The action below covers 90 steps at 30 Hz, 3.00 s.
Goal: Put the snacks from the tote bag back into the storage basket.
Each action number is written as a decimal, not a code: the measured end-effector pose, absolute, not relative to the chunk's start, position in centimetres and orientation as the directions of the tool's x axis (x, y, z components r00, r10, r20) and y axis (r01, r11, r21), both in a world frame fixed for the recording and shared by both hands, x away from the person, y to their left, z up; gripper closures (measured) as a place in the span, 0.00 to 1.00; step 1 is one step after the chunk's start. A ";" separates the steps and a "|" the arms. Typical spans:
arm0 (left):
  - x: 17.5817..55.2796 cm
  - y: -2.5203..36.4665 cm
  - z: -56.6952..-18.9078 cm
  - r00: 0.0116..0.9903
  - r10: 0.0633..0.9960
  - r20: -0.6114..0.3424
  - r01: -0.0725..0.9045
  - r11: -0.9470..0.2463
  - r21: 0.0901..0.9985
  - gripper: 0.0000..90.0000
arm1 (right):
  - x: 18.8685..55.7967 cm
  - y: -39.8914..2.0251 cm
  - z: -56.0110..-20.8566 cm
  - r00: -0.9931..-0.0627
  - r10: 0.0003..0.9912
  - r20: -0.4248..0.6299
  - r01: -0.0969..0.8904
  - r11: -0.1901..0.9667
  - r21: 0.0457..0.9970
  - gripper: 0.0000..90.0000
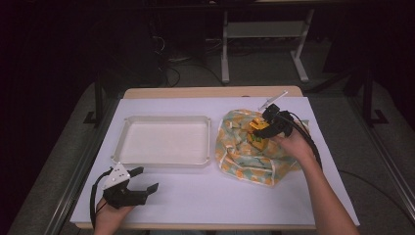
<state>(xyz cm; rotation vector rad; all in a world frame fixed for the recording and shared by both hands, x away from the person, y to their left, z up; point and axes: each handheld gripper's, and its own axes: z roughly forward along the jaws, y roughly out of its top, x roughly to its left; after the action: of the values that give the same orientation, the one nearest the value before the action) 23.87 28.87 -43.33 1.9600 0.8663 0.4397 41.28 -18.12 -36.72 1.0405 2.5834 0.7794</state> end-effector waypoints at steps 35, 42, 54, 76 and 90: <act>24.0 28.9 -43.4 0.684 0.728 -0.040 0.400 -0.329 0.856 0.20 | 40.5 -17.5 -33.6 -0.725 0.685 -0.068 0.526 0.615 0.587 0.55; 24.1 29.0 -43.4 0.685 0.728 -0.039 0.398 -0.329 0.856 0.20 | 39.6 -17.1 -30.8 -0.760 0.642 -0.104 0.475 0.656 0.586 0.55; 24.1 29.1 -43.4 0.682 0.730 -0.039 0.398 -0.326 0.857 0.20 | 38.3 -15.6 -28.4 -0.809 0.576 -0.119 0.407 0.694 0.594 0.55; 24.1 29.0 -43.4 0.686 0.727 -0.036 0.397 -0.333 0.855 0.20 | 37.1 -13.1 -27.1 -0.881 0.463 -0.092 0.310 0.715 0.627 0.55; 24.1 29.0 -43.4 0.683 0.729 -0.040 0.397 -0.325 0.858 0.20 | 37.0 -10.9 -27.0 -0.916 0.397 -0.064 0.267 0.720 0.641 0.55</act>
<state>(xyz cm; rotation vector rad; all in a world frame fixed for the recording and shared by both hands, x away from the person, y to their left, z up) 24.08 28.98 -43.39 1.9539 0.8736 0.4445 37.01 -10.94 -26.99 0.5328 2.7272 0.9706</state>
